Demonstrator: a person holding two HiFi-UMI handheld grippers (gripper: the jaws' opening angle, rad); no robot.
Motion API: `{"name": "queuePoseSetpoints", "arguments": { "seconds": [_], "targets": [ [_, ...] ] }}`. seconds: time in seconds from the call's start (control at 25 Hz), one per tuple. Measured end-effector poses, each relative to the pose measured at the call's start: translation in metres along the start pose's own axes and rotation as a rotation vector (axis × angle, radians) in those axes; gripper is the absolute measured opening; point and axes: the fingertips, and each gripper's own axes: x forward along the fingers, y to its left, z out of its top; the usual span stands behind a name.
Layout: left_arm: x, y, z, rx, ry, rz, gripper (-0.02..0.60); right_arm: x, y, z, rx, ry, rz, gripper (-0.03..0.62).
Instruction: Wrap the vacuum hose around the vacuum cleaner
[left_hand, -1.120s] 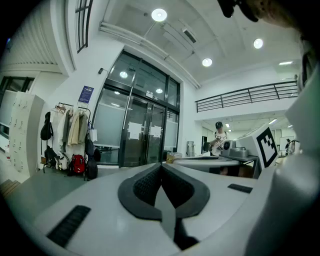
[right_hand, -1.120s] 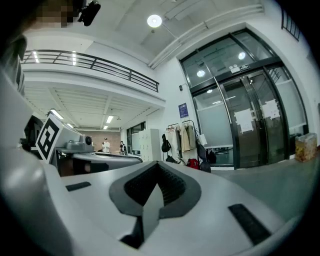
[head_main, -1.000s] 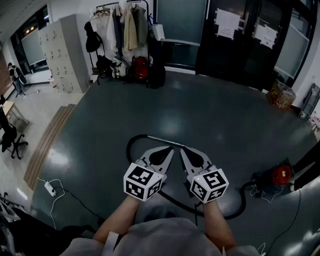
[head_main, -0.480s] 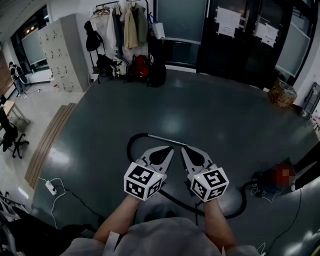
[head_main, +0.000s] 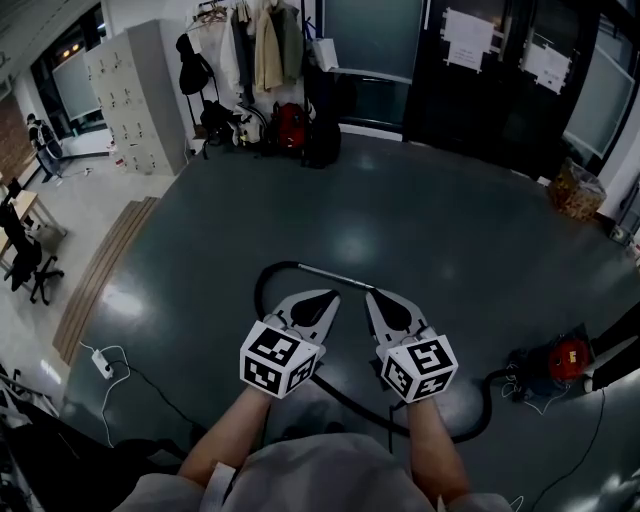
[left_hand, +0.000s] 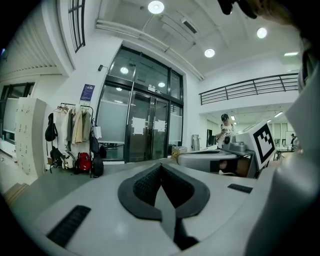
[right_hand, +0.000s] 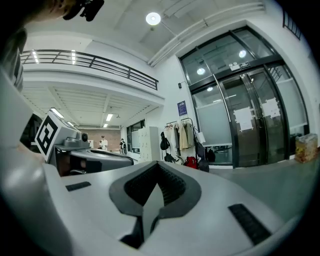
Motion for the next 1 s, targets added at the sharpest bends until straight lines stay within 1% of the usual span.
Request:
{"name": "queuePoseSetpoints", "arguments": {
  "seconds": [0.28,0.56,0.76,1.0],
  "targets": [
    [0.020,0.004,-0.009,0.012,0.042,0.043,0.009,0.007,-0.032,-0.007,0.032,-0.004,0.021,0.005],
    [0.040,0.034,-0.009,0.017,0.065,0.064,0.008,0.034,-0.051,-0.017,0.048,0.017,0.034,0.005],
    [0.059,0.076,-0.014,0.006,0.069,0.042,0.008,0.078,-0.061,-0.023,0.044,0.044,0.013,0.005],
    [0.074,0.160,-0.016,-0.013,0.063,0.011,0.008,0.157,-0.065,-0.027,0.022,0.089,-0.031,0.005]
  ]
}}
